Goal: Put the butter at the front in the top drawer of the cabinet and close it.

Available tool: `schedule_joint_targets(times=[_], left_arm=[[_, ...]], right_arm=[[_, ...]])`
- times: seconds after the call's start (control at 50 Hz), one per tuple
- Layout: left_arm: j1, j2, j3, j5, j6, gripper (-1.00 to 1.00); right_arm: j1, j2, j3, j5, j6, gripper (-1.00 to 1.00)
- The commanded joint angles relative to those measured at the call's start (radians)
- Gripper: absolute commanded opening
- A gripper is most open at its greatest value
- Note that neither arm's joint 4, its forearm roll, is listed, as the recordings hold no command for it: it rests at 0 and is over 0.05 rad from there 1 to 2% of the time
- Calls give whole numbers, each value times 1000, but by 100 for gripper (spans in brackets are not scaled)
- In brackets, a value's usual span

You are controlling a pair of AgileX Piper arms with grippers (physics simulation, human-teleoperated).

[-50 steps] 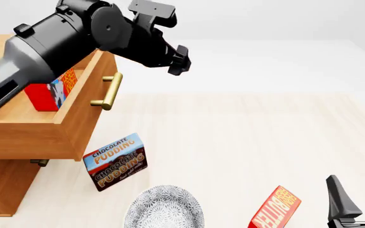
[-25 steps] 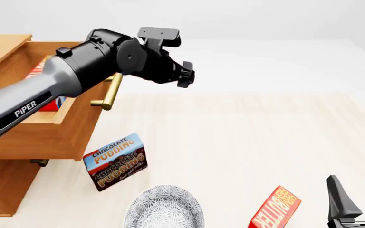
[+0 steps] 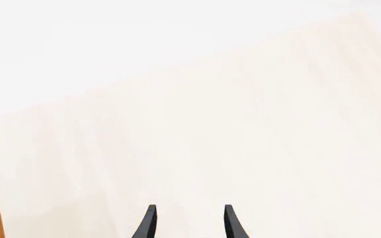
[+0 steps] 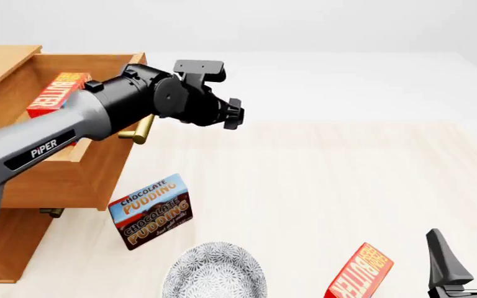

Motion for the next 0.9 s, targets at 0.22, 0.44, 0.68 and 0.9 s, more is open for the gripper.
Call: schedule_joint_targets(times=[0.22, 0.44, 0.68, 0.9], left_arm=[[38, 8, 71, -42, -23, 100], [93, -20, 112, -45, -4, 100], [124, -19, 137, -54, 5, 100], [157, -32, 157, -57, 15, 100]], right_arm=[[0, 0, 0, -3, 0, 100], [0, 0, 0, -3, 0, 100], [0, 0, 0, -3, 0, 100], [0, 0, 0, -3, 0, 100]])
